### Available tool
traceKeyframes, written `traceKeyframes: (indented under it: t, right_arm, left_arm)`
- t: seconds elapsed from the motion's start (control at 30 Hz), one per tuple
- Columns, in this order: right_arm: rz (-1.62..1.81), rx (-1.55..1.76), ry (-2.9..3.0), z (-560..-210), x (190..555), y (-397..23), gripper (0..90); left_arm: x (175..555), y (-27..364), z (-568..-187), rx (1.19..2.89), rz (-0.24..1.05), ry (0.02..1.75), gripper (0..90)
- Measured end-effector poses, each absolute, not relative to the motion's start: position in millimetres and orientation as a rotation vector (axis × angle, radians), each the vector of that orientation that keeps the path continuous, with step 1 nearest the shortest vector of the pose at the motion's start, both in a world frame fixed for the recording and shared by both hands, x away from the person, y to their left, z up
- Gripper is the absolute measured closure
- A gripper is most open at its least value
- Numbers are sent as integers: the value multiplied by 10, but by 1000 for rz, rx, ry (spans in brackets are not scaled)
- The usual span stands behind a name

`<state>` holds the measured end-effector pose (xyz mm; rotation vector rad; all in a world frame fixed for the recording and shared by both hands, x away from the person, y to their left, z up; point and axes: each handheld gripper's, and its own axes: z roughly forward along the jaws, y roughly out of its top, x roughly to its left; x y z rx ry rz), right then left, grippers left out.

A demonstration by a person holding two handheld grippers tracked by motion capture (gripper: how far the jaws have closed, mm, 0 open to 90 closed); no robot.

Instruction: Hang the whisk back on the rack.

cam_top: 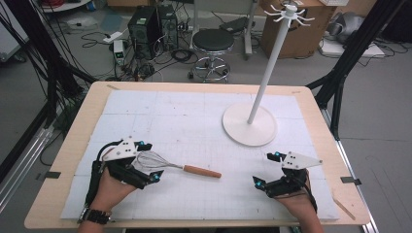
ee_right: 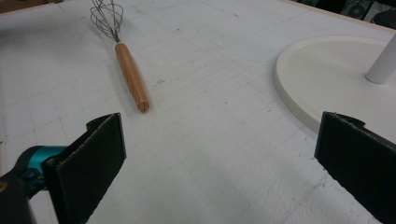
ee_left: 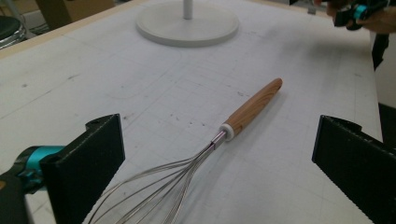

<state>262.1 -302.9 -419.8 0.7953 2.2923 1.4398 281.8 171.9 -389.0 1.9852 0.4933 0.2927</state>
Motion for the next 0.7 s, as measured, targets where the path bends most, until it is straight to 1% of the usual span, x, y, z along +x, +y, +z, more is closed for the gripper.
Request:
traceKeyframes:
  t: [0.2,0.3,0.33,0.4,0.43,0.53,0.63,0.7]
  right_arm:
    - [1441,791,2300,-4203,2620,-3032,9]
    - [1429,791,2313,-4208,2625,-3026,9]
    - [1429,787,2317,-4210,2627,-3022,9]
    - [1424,786,2320,-4210,2628,-3020,9]
    - [1428,786,2319,-4209,2628,-3021,9]
    - [1434,786,2315,-4202,2629,-3031,9]
    - [1433,784,2312,-4201,2633,-3036,9]
    - [1437,789,2313,-4199,2632,-3037,9]
  left_arm:
    - [2972,1409,-3771,2079,206,434,29]
    - [3035,1214,-3742,2158,205,379,30]
    - [3054,1156,-3734,2185,191,361,49]
    - [3088,1031,-3722,2252,172,304,113]
    - [3097,972,-3721,2276,171,286,127]
    - [3161,840,-3732,2328,168,268,128]
    - [3234,763,-3783,2370,146,264,160]
    - [3265,734,-3841,2405,147,271,163]
